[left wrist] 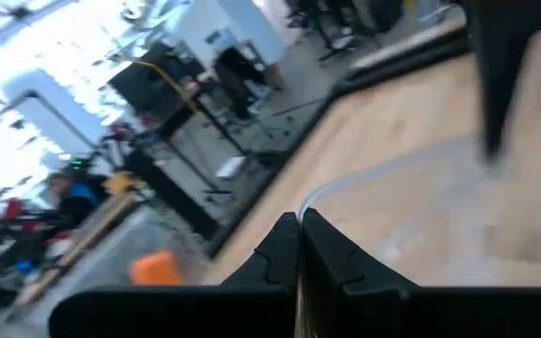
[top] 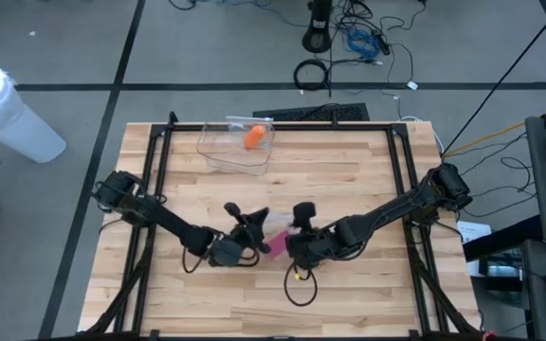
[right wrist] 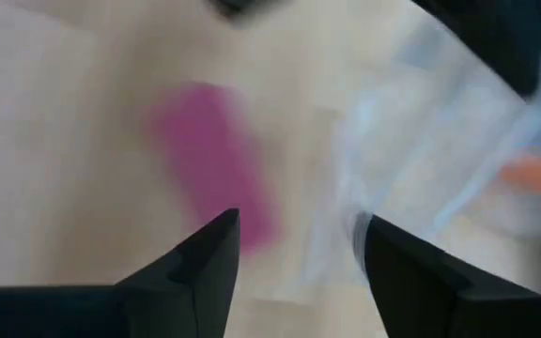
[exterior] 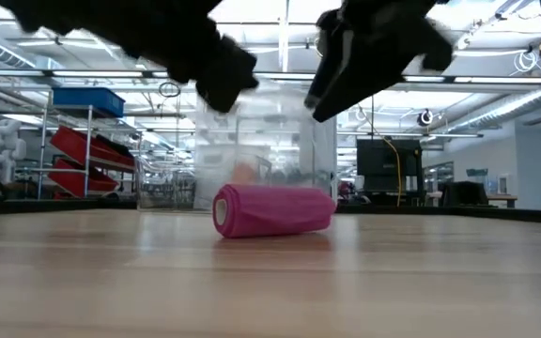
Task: Roll bandage
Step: Put the rolled pink bandage into the transparent zip bag
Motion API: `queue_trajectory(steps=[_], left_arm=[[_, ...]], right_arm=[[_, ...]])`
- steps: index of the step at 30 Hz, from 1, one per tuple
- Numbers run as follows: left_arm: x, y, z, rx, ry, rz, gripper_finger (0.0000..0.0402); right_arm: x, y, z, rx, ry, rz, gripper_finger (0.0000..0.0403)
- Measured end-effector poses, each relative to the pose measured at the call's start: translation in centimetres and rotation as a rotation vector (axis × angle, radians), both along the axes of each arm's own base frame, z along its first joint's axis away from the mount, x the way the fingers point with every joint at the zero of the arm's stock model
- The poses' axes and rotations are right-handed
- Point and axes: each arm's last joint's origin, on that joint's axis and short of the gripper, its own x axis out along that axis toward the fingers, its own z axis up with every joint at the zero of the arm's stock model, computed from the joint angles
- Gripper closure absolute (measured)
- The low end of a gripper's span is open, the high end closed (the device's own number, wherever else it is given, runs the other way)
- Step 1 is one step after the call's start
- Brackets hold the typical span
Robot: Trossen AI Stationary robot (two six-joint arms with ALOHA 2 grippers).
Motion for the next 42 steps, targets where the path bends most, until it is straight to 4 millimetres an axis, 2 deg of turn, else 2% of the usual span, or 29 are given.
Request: queue_trajectory(steps=[3, 6, 8, 11, 13, 18, 23, 28, 32, 39, 42], left_arm=[[0.1, 0.1, 1.8, 0.015, -0.030, 0.028, 0.0397], [0.0, 0.0, 1.5, -0.002, -0.029, 0.025, 0.0397], [0.0, 0.0, 0.4, -0.064, -0.040, 0.004, 0.0397], [0.1, 0.4, -0.8, -0.247, -0.049, -0.096, 0.0397], [0.1, 0.8, -1.3, -0.317, -0.059, -0.087, 0.0397], [0.2, 1.5, -1.8, -0.448, -0.090, -0.085, 0.0397], [0.4, 2.3, -2.7, -0.534, -0.070, -0.086, 0.0397], [1.0, 2.4, -4.2, -0.569, -0.031, -0.115, 0.0397], [1.4, 2.5, -5.1, -0.580, -0.039, -0.121, 0.0397], [1.8, 2.2, -4.6, -0.570, -0.037, -0.209, 0.0397], [1.8, 2.2, -4.6, -0.569, -0.031, -0.208, 0.0397]], right_arm=[[0.0, -0.7, 0.5, -0.268, -0.048, -0.066, 0.0205], [0.4, -1.3, 0.9, -0.371, -0.081, -0.103, 0.0205], [0.7, -1.5, 0.9, -0.307, -0.106, -0.116, 0.0205], [1.1, -1.7, 0.6, -0.095, -0.095, -0.078, 0.0206], [1.2, -1.8, 0.5, 0.020, -0.075, -0.057, 0.0206], [1.4, -1.9, -0.3, 0.153, -0.108, -0.153, 0.0208], [1.3, -1.9, -4.0, 0.074, -0.090, -0.191, 0.0229], [1.5, -2.1, -6.7, 0.019, -0.097, -0.186, 0.0258], [1.9, -2.2, -7.5, -0.010, -0.077, -0.159, 0.0272], [2.2, -3.0, -8.4, -0.039, -0.047, -0.162, 0.0278], [2.1, -2.6, -8.2, -0.050, -0.055, -0.153, 0.0278]])
